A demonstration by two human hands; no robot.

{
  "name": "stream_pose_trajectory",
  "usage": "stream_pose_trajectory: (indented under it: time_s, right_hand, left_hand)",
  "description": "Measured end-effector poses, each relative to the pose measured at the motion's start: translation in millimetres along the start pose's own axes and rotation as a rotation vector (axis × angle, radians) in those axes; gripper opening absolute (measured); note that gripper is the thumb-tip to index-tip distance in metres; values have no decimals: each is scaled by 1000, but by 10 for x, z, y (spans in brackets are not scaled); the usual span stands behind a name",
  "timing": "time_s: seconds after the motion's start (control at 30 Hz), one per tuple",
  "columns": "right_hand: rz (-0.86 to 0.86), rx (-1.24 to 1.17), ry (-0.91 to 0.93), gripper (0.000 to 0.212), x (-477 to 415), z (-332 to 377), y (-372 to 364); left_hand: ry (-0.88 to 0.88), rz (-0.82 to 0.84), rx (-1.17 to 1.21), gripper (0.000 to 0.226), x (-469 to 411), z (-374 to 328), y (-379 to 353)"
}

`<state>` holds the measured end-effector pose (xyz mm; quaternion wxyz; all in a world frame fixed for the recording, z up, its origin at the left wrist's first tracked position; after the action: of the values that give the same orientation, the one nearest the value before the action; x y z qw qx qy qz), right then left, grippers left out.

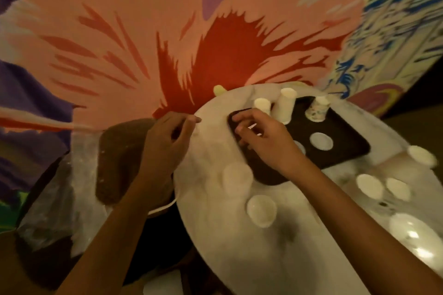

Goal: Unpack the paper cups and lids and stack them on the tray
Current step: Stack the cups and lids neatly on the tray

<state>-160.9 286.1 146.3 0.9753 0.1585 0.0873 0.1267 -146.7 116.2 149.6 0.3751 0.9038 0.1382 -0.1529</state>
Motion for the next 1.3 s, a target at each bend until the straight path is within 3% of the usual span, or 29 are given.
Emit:
stream_pose_trajectory:
  time_s: [0.23,0.5,0.63,0.83,1.03,1.2,1.3]
  right_hand:
    - [-201,48,-39,18,485,-155,1302]
    - [-140,14,-50,27,789,-673,2272]
    - [13,78,-114,33,911,-1046,2360]
    - [173,103,-143,43,1092,-1352,2271]
    - [245,138,-211,80,1260,-1676,1900]
    - [221,207,-204,88,1280,-1787,1733]
    - [198,183,-190,69,1272,-1820,1689]
  left_hand:
    - [-109,173,130,14,-25,-850,-955]
    - [35,350,217,12,448,-1229,-1833]
    - [174,424,232,26,751,-1182,-2173]
    - [293,410,288,38,1071,-1224,-2311]
    - [309,515,283,66,1294,-1276,-2572]
    - [344,509,260,51,1325,-1247,-2695]
    - [363,479,256,44,1328,-1220,-2630]
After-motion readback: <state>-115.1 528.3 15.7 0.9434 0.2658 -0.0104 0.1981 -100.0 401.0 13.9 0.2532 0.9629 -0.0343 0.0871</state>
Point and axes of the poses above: each hand's wrist, its own x-axis away from the middle knuckle, its own y-axis out of the back of the hand, z = x × y, the point moved 10 cm from there along -x, towards the middle knuckle, and after that the axes turned 5 degrees about -x, right-handed, at the moved point
